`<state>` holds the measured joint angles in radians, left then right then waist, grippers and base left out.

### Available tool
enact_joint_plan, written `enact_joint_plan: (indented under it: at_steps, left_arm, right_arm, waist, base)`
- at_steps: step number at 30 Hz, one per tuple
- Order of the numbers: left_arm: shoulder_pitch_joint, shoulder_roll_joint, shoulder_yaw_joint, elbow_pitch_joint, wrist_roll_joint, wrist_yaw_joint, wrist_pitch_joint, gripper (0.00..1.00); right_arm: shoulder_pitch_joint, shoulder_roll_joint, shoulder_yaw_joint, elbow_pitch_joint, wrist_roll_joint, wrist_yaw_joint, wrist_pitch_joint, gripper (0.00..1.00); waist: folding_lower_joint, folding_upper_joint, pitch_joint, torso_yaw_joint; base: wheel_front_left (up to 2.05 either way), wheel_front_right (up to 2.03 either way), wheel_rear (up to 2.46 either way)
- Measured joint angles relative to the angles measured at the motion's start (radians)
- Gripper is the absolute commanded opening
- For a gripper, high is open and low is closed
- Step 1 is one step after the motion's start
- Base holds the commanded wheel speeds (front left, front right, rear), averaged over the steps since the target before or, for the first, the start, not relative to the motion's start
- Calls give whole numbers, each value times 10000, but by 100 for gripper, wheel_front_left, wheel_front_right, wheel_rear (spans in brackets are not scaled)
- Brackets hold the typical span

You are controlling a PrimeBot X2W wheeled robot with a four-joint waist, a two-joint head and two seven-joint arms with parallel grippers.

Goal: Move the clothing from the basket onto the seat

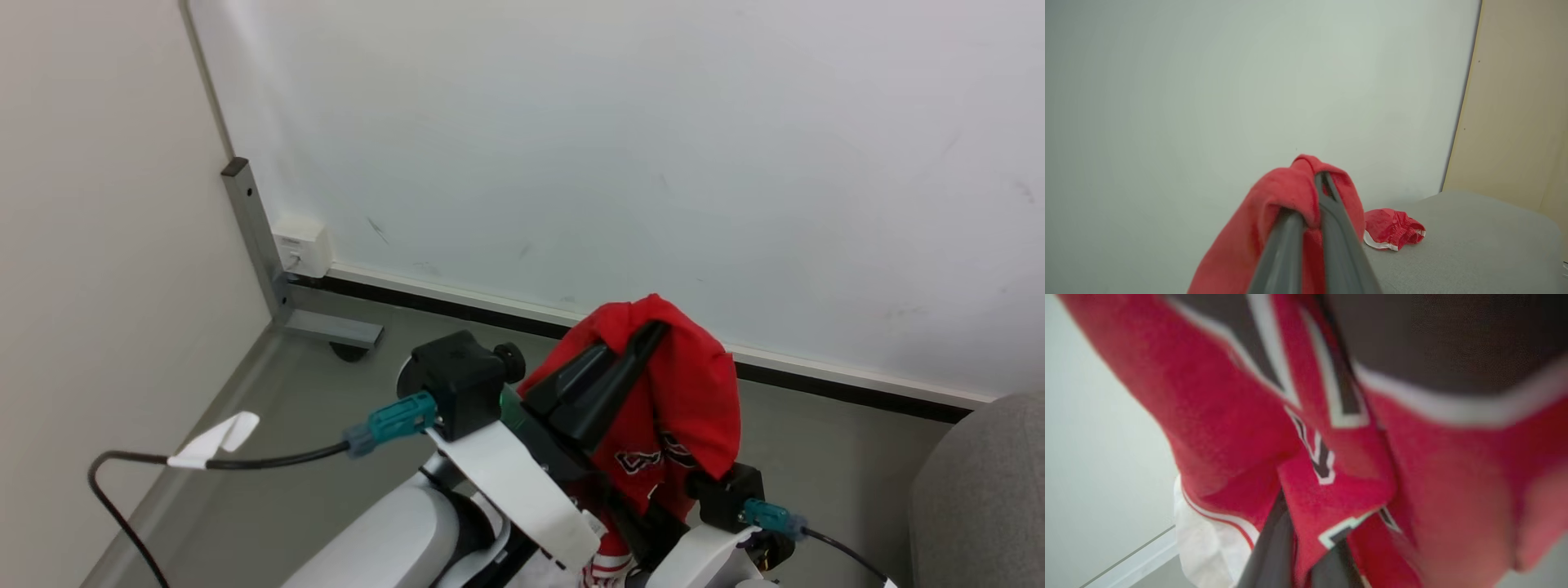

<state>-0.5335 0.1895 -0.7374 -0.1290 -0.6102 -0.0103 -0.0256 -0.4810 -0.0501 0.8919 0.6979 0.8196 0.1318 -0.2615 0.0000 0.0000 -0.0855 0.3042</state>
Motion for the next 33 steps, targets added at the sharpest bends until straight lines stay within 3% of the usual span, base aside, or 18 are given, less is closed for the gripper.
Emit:
enact_joint_plan:
  at_steps: [5,12,18,19,21,22,23,33]
  left_arm:
    - [256,293,117,238,27,111,-199,0]
    - [703,556,215,443,71,355,-474,0]
    - [961,552,305,502,84,525,-644,0]
    - [1032,558,276,516,79,543,-652,4]
    - [1186,562,130,539,56,510,-652,43]
    - [1247,558,35,546,36,445,-654,81]
    - [1289,537,-44,550,36,403,-658,100]
    - [1639,387,-669,744,33,102,-815,100]
  right_arm:
    - [374,-138,-608,-617,-222,0,-8,0]
    - [1205,-698,-2197,-1871,-708,0,-10,0]
    - [1751,-606,-3436,-2830,-1097,0,-10,0]
    - [1774,-571,-3672,-2968,-1220,0,-8,0]
    - [1789,-533,-4132,-3254,-1373,0,-10,0]
    - [1791,-533,-4272,-3371,-1429,0,-10,0]
    - [1793,-527,-4458,-3452,-1467,0,-8,0]
    - [1745,-955,-7030,-4192,-1599,0,-10,0]
  waist:
    - [0,0,30,-260]
    - [0,0,60,-499]
    - [0,0,121,-714]
    - [0,0,138,-776]
    - [0,0,183,-919]
    - [0,0,211,-997]
    - [0,0,239,-1079]
    - [0,0,527,-2301]
  base:
    - [0,0,0]
    - [0,0,0]
    - [0,0,0]
    - [0,0,0]
    - [0,0,0]
    - [0,0,0]
    - [0,0,0]
    - [0,0,0]
